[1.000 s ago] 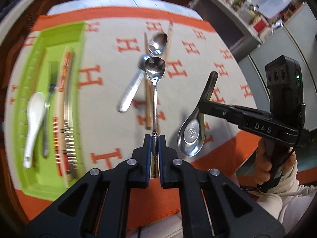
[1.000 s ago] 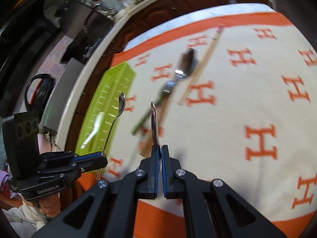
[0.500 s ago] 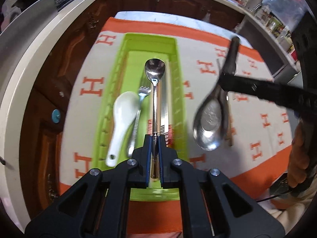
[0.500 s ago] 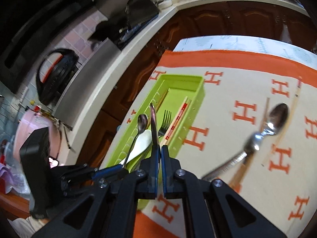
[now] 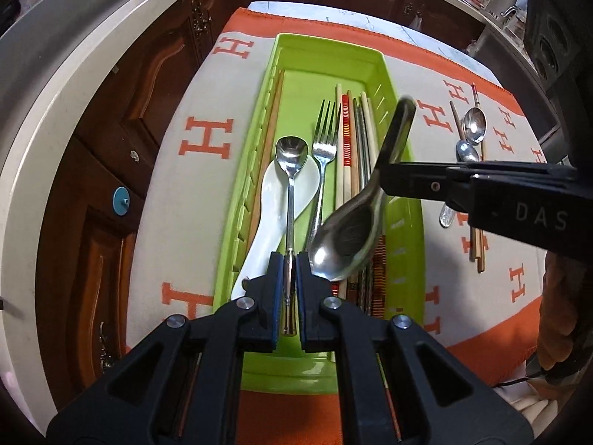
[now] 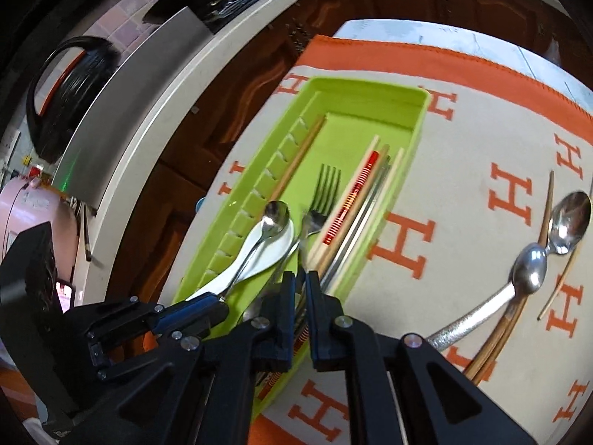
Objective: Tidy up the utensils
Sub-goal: 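Carry both spoons into the green tray and open both tools, then grasp a wooden chopstick with the left tool while the right tool grasps another chopstick, then lower both chopsticks into the green tray and open both tools, then grasp the patterned-handle metal spoon with the left tool, then carry the spoon toward the tray while the right tool grasps the last wooden chopstick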
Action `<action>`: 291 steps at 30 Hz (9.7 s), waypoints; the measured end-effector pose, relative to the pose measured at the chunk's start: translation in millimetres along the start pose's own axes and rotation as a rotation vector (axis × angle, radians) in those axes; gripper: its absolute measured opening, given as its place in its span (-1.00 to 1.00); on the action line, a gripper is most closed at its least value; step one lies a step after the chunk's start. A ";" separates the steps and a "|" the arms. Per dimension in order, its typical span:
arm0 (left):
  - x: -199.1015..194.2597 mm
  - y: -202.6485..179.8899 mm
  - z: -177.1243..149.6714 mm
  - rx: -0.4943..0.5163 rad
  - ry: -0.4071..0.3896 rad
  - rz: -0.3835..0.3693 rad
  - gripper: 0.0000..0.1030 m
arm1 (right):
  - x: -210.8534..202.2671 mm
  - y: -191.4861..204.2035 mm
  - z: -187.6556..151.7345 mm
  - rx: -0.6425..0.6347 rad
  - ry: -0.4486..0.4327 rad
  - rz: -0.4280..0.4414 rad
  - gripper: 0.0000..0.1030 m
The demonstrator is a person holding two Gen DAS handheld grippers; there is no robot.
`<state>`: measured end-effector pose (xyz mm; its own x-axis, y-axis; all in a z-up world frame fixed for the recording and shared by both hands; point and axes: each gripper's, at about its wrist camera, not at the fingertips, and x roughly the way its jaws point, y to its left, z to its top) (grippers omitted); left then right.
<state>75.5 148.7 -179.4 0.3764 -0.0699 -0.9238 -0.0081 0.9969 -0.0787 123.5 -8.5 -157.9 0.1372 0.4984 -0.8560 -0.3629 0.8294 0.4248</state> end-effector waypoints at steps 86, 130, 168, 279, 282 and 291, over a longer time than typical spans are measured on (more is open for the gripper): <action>65.5 -199.8 42.1 0.327 0.205 -0.187 -0.76 | -82.2 -198.1 -68.9 0.418 -0.185 -0.012 -0.81; -12.8 -134.6 95.1 0.090 -0.040 -0.213 -0.91 | -73.8 -243.8 26.0 0.634 -0.201 -0.251 -0.50; -37.9 -24.0 45.7 -0.039 -0.077 -0.152 -0.91 | -128.9 -102.5 2.7 0.318 -0.174 -0.010 -0.88; 108.0 -239.0 103.0 0.525 0.213 -0.152 -0.86 | -92.2 -213.3 -83.9 0.619 -0.251 -0.043 -0.82; 104.5 -245.6 96.2 0.530 0.177 -0.099 -0.86 | -93.9 -213.3 -85.4 0.617 -0.259 -0.046 -0.82; 84.7 -253.6 74.0 0.618 0.062 0.065 -0.86 | -95.5 -213.7 -88.3 0.611 -0.273 -0.041 -0.82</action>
<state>178.0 -107.2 -210.0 0.3387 0.0083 -0.9409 0.5154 0.8350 0.1929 106.6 -255.6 -192.9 0.3973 0.4426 -0.8039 0.2241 0.8027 0.5527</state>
